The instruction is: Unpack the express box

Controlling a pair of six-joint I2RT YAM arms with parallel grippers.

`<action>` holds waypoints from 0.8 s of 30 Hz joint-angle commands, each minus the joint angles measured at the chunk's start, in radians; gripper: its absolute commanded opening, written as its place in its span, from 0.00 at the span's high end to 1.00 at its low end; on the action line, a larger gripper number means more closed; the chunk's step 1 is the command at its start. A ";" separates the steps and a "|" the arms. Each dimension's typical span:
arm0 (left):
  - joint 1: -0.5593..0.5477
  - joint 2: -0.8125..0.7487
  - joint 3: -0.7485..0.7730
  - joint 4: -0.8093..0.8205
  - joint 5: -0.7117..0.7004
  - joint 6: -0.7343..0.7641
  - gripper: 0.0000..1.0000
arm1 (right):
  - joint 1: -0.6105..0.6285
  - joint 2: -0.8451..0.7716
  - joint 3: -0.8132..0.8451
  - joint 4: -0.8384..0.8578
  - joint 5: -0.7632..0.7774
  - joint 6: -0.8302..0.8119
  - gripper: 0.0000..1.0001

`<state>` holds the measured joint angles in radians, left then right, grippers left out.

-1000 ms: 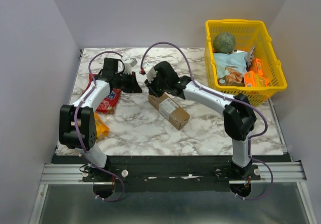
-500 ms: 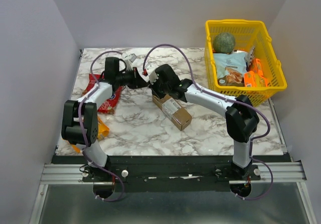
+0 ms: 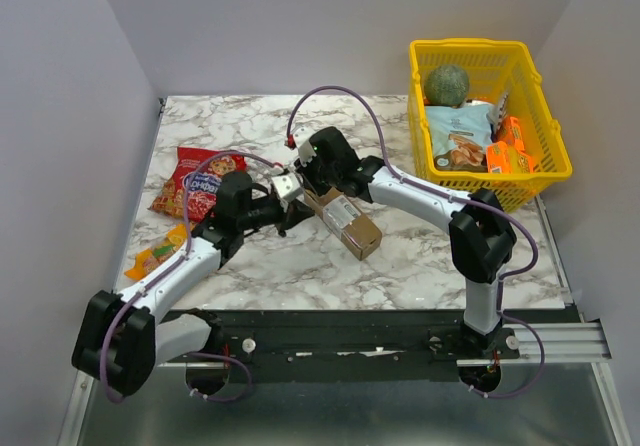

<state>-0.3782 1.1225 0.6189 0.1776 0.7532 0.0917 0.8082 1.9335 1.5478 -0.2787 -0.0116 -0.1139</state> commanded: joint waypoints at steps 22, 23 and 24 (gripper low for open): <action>0.099 -0.176 0.062 -0.254 -0.215 0.062 1.00 | 0.002 -0.062 -0.051 -0.030 -0.045 -0.082 1.00; 0.123 -0.164 0.076 -0.250 -0.207 0.040 1.00 | 0.002 -0.070 -0.060 -0.039 -0.063 -0.093 0.99; 0.186 -0.147 0.091 -0.227 -0.193 -0.010 1.00 | 0.002 -0.088 -0.083 -0.042 -0.080 -0.104 0.99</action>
<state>-0.3168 0.9352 0.6250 -0.0498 0.5259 0.2394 0.8078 1.9118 1.5215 -0.2813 -0.0254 -0.1600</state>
